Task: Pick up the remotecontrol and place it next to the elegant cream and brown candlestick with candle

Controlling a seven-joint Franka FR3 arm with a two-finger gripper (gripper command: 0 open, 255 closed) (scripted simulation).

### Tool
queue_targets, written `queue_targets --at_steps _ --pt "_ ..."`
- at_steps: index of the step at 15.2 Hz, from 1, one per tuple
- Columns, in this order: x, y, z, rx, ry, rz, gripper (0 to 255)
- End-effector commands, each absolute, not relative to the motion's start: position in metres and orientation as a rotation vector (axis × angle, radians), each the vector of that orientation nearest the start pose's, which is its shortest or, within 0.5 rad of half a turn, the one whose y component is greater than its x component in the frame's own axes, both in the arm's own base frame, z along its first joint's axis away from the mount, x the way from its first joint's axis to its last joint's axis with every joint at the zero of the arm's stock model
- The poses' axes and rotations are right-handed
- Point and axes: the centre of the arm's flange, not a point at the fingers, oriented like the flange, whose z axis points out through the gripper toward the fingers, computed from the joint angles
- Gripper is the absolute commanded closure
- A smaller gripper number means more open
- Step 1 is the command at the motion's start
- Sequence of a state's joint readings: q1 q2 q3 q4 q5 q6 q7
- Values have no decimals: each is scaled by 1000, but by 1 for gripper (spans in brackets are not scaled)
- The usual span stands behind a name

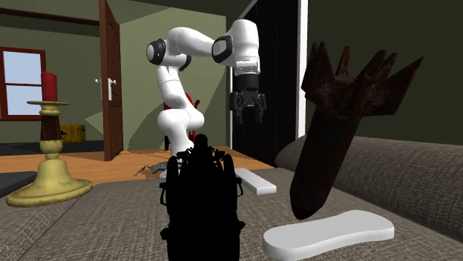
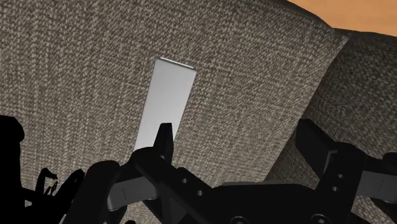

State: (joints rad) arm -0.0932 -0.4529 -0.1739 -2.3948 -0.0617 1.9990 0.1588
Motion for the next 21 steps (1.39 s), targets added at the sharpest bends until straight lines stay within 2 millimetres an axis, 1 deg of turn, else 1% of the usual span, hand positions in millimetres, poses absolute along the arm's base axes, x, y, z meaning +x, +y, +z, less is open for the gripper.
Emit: queue_targets --at_steps 1,7,12,19,21 --pt "413 -134 468 -3065 641 -75 0" --pt "443 -184 414 -3057 761 -44 0" --pt "463 -225 371 -3047 857 -18 0" --pt "463 -226 334 -3047 857 -18 0" --pt "463 -226 331 -3047 857 -18 0"
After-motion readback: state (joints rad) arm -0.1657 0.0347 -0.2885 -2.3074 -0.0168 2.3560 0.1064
